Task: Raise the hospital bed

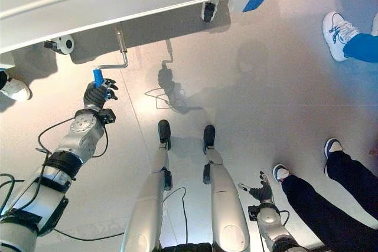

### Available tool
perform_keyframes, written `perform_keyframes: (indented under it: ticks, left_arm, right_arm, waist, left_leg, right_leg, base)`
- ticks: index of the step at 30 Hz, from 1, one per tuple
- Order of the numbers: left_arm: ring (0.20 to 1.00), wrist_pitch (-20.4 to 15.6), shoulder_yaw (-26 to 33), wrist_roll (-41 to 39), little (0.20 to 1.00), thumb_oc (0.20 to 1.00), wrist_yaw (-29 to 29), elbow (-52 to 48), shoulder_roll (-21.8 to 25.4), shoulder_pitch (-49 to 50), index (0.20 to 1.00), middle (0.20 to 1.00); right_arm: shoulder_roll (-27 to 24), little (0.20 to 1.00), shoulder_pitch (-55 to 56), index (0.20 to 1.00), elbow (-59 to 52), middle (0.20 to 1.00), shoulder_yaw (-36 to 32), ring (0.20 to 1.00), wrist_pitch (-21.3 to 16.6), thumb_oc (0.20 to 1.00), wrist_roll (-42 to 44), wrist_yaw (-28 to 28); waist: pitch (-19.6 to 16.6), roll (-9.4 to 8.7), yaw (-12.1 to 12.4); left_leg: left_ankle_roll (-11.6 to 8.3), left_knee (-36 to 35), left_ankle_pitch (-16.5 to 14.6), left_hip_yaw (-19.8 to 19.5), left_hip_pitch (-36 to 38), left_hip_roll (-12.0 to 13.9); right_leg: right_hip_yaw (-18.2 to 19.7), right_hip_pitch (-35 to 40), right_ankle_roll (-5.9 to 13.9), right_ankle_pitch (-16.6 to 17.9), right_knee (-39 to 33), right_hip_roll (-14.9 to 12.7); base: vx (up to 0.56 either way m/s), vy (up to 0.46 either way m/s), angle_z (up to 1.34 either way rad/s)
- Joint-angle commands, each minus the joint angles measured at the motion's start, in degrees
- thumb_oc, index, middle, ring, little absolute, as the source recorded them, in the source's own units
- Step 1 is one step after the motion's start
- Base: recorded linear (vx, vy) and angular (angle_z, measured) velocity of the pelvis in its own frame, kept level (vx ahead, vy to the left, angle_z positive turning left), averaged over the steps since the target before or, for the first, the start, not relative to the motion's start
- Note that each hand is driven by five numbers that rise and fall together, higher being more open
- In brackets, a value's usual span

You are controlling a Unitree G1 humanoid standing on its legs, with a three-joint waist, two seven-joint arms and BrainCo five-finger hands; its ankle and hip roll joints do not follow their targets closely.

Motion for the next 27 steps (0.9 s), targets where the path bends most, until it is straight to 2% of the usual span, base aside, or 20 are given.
perform_keyframes:
  ticks: [1,3,9,27]
  left_arm:
    - [0.200,-3.25,6.89,1.98,0.200,0.200,1.98,5.02,8.48,-7.16,0.200,0.200]
    - [0.200,-2.43,6.99,2.98,0.200,0.200,2.02,8.93,8.65,-8.76,0.200,0.200]
    - [0.200,-1.58,6.47,4.74,0.200,0.200,2.29,13.98,8.94,-11.37,0.200,0.200]
    - [0.200,0.33,5.57,9.44,0.200,0.200,5.05,19.30,8.24,-15.88,0.200,0.200]
  right_arm:
    - [-1.55,1.000,1.93,1.000,0.34,1.000,-1.09,1.000,-0.07,1.000,0.32,-0.12]
    - [-1.41,1.000,1.83,1.000,0.38,1.000,-0.60,1.000,-0.43,1.000,1.08,0.06]
    - [-1.30,1.000,2.20,1.000,-1.44,1.000,0.66,1.000,-1.57,1.000,1.98,-0.04]
    - [-3.77,1.000,4.01,1.000,-13.26,1.000,3.24,1.000,-4.19,1.000,1.24,-2.50]
  waist:
    - [-0.31,-3.24,1.12]
    - [-0.31,-4.05,0.84]
    - [-0.31,-4.83,0.10]
    - [-0.31,-4.94,-3.62]
  left_leg:
    - [-1.72,0.01,-5.17,5.36,4.08,-4.15]
    - [-1.76,0.01,-5.27,5.74,3.14,-3.93]
    - [-1.78,0.01,-5.72,6.55,1.16,-3.63]
    - [-1.59,0.01,-5.63,10.18,-6.66,-2.59]
  right_leg:
    - [2.59,1.02,6.67,8.33,-7.27,-3.45]
    - [2.60,0.09,6.76,8.52,-7.64,-3.39]
    - [3.48,-2.16,6.83,8.55,-7.87,-3.14]
    - [8.57,-12.80,6.90,10.38,-7.75,-1.57]
  base:
    - [0.00,0.021,0.07]
    - [0.02,0.038,0.06]
    - [0.01,0.032,0.01]
    - [0.00,0.005,-0.10]
